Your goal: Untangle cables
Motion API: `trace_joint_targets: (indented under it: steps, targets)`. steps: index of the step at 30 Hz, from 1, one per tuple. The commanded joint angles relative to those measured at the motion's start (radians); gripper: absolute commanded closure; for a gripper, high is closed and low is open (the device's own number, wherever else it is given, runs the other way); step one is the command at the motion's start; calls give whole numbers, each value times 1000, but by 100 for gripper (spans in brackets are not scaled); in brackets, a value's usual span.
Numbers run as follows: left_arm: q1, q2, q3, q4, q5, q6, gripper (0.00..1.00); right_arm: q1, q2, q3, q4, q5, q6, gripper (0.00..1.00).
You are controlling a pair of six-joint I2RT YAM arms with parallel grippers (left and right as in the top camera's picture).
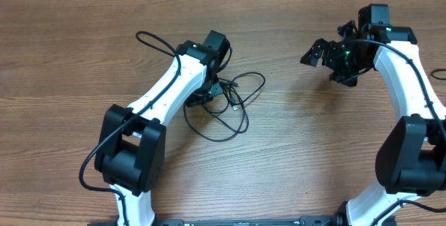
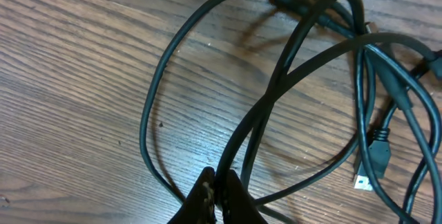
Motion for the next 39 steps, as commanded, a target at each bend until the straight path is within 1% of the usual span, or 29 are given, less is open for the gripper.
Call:
trace_joint_targets:
  steps: [1, 6, 10, 11, 13, 16, 20, 25, 30, 36, 39]
  targets:
    - [5, -24, 57, -37, 11, 59, 96, 3, -32, -9, -37, -30, -8, 0]
    - [5, -84, 164, -78, 10, 102, 96, 21, -31, -35, -55, -105, -8, 0]
    - [5, -132, 203, -73, 10, 108, 96, 58, -31, -77, -50, -137, 33, 0]
    - [5, -150, 203, -73, 10, 108, 96, 85, -31, -106, -24, -171, 75, 0]
    - [5, -158, 203, -74, 10, 116, 96, 114, -32, -132, 15, -200, 113, 0]
    - [5, -165, 203, -76, 10, 155, 96, 181, -31, -179, 115, -245, 195, 0]
    - [13, -190, 203, -78, 9, 208, 96, 283, -31, -199, 199, -250, 260, 0]
    - [36, -259, 203, -72, 9, 208, 96, 391, -32, -199, 271, -250, 293, 0]
    - [51, -344, 203, -66, -16, 208, 96, 507, -32, -199, 384, -249, 342, 0]
    - [52, -399, 203, -66, -33, 208, 96, 594, -32, -199, 467, -250, 342, 0]
    - [56, -414, 203, -66, -33, 208, 96, 618, -32, -199, 475, -250, 345, 0]
